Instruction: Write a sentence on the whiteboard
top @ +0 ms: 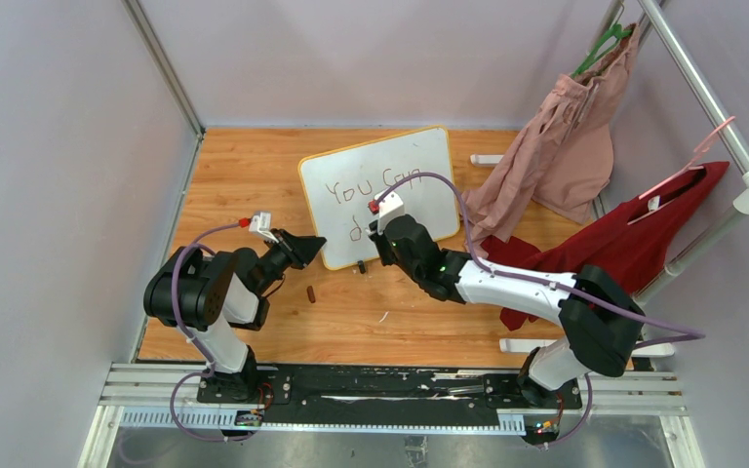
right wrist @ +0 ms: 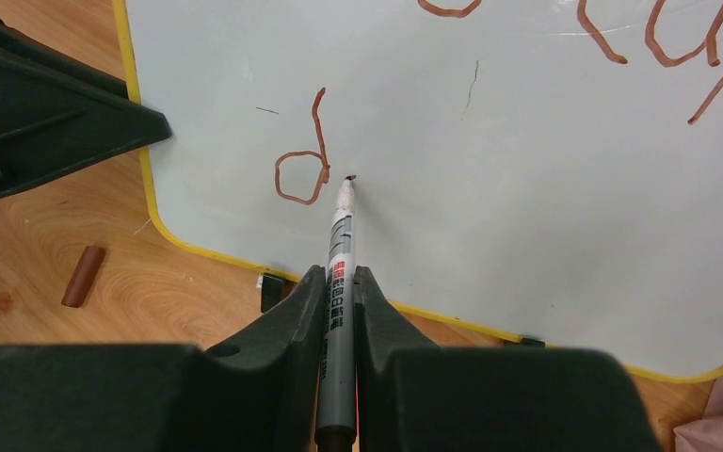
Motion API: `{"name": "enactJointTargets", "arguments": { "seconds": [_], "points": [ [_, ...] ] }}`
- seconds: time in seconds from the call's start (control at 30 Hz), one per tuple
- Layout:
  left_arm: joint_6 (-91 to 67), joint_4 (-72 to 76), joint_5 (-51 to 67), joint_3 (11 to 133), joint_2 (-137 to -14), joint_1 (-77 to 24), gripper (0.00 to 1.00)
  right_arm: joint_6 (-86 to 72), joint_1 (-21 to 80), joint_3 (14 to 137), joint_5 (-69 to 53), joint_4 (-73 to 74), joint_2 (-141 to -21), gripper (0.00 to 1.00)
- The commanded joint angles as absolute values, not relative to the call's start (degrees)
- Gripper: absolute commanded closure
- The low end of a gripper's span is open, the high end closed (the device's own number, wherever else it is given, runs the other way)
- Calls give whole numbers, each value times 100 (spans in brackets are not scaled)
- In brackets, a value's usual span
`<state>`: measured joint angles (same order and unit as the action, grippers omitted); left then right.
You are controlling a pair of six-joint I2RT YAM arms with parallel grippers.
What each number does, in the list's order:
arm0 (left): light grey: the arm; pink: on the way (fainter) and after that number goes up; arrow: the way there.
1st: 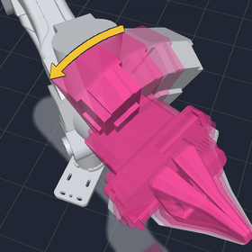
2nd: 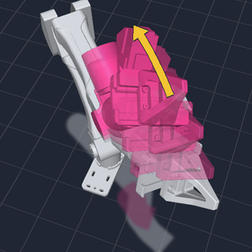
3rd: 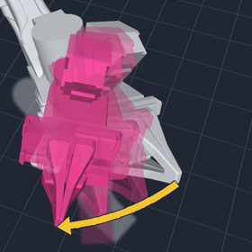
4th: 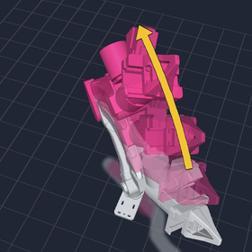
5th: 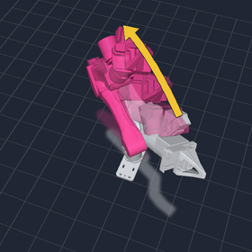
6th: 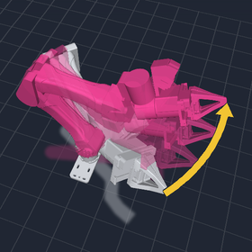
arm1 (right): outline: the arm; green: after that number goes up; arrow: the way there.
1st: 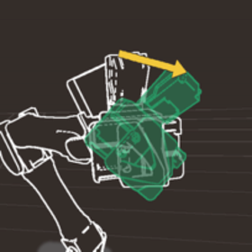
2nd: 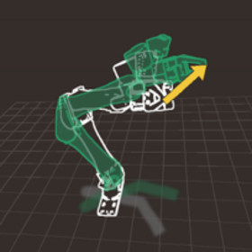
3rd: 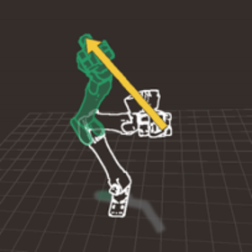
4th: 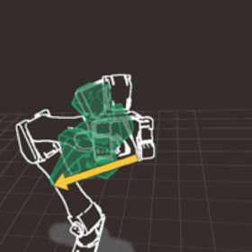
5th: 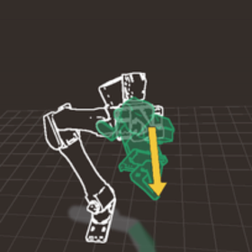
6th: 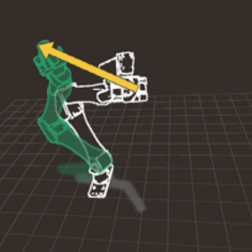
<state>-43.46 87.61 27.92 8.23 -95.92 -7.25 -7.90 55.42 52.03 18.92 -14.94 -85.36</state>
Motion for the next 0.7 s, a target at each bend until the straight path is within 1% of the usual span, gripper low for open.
{"name": "enactJointTargets", "arguments": {
  "seconds": [0.0,0.33,0.67],
  "points": [
    [-4298,8992,2830,837,-9508,-694,100,-886,5485,5310,1821,-1385,-8589,100],
    [-4298,8996,2830,836,-9500,-694,100,-901,5480,5081,1947,-1239,-8500,100],
    [-4298,8998,2835,828,-9477,-694,100,-929,5297,5130,2038,-1075,-8448,100]
  ]
}}
